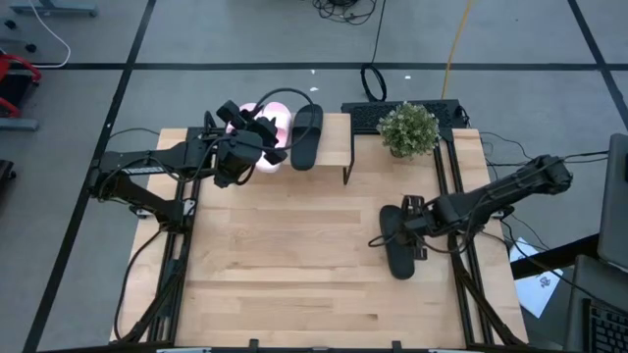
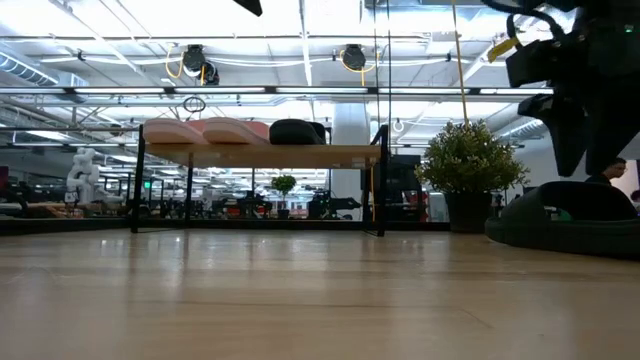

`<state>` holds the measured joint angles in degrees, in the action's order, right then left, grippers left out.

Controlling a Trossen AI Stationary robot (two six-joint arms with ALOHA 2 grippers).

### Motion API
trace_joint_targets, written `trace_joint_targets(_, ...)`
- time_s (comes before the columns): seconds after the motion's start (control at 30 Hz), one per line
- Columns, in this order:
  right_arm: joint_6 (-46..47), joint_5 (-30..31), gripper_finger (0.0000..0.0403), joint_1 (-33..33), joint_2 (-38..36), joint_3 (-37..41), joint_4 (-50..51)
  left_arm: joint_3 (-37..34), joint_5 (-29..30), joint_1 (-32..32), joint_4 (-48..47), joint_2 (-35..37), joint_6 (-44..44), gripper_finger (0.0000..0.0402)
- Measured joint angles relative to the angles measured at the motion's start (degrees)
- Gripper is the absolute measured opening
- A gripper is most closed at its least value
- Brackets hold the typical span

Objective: Pick and place slides into the shelf
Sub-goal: Put the black slipper on the shelf

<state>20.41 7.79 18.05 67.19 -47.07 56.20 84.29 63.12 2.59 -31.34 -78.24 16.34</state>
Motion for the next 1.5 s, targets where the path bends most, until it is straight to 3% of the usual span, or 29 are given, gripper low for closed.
trace_joint_targets(0.4, -1.1, -3.5, 0.0164, -1.2, 0.4, 0.0, -2.2, 0.0, 0.0, 0.0, -0.6, 0.0, 0.0, 0.0198)
trace_joint_targets(0.87, -1.1, -3.2, 0.0164, -1.6, 0.4, 2.2, -5.3, 0.0, 0.0, 0.0, -0.6, 0.0, 0.5, 0.0198)
trace_joint_targets(1.5, -0.6, 3.6, 0.0164, -1.6, 0.4, 6.7, -9.2, 0.0, 0.0, 0.0, -0.6, 0.0, 0.4, 0.0198)
